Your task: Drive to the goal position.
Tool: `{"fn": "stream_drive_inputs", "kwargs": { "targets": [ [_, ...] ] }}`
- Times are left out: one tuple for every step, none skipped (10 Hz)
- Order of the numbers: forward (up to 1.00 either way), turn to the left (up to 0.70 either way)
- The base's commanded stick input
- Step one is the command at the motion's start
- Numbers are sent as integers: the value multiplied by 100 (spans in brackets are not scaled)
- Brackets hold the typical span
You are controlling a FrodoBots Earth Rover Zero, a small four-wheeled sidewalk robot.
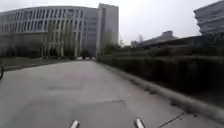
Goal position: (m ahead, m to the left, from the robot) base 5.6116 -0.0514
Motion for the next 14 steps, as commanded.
{"fn": "stream_drive_inputs", "kwargs": {
  "targets": [
    [100,2],
    [100,2],
    [100,27],
    [100,42],
    [100,9],
    [100,2],
    [100,2],
    [100,2],
    [100,2],
    [100,2],
    [100,2],
    [100,2],
    [100,2],
    [100,2]
  ]
}}
